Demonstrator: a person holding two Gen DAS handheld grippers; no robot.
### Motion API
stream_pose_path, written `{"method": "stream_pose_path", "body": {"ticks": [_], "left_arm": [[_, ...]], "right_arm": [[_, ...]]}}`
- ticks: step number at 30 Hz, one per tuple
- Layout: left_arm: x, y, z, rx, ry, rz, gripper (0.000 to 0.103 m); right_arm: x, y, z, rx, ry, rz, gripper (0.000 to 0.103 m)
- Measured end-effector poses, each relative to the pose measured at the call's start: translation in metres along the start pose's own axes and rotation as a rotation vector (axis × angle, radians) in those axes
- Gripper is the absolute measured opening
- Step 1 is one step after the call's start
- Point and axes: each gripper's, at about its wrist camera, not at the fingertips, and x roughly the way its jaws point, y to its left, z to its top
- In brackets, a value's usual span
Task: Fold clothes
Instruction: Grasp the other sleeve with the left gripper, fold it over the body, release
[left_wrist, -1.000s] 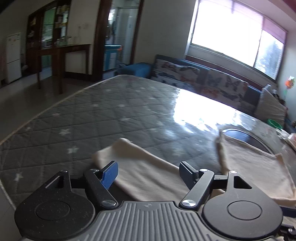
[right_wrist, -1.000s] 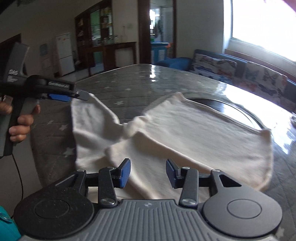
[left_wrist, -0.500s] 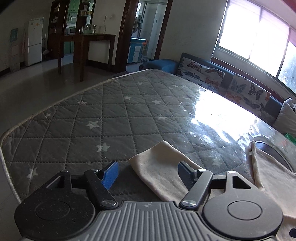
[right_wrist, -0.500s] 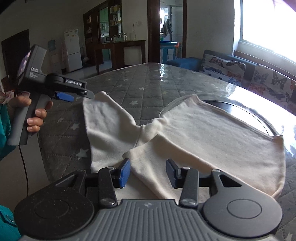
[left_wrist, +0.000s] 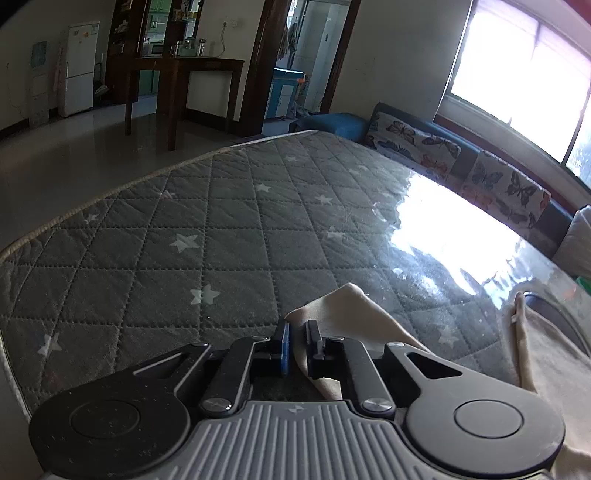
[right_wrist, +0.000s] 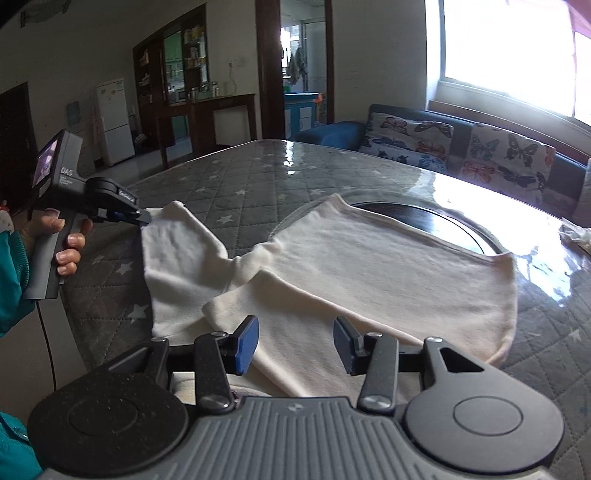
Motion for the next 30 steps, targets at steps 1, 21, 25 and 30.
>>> {"method": "stream_pose_path", "body": {"ticks": [1,21,25,30], "left_arm": [[-0.002,0.000,0.000,-0.006,-0.006,-0.007,0.007],[-0.122,-0.130,0.004,0.254,-0.135,-0.513,0.006],[-0.129,-0.166,-0.018,0.333,-0.081,-0.637,0.006],[-0.128,-0.206,-0.053,0.427,0.026,-0.751,0.006]], "right_arm": [[-0.002,-0.002,-0.001,0.008,-0.002,-0.006,0.046],[-0.040,-0.046,-0.017,0.145,-0.105,-0.094,0.046],[-0.052,-0.062,-0.026,0.192,-0.120,-0.135,0.046],[-0.061,-0.076,-0.034,0.233,-0.125,-0.178,0.046]]}}
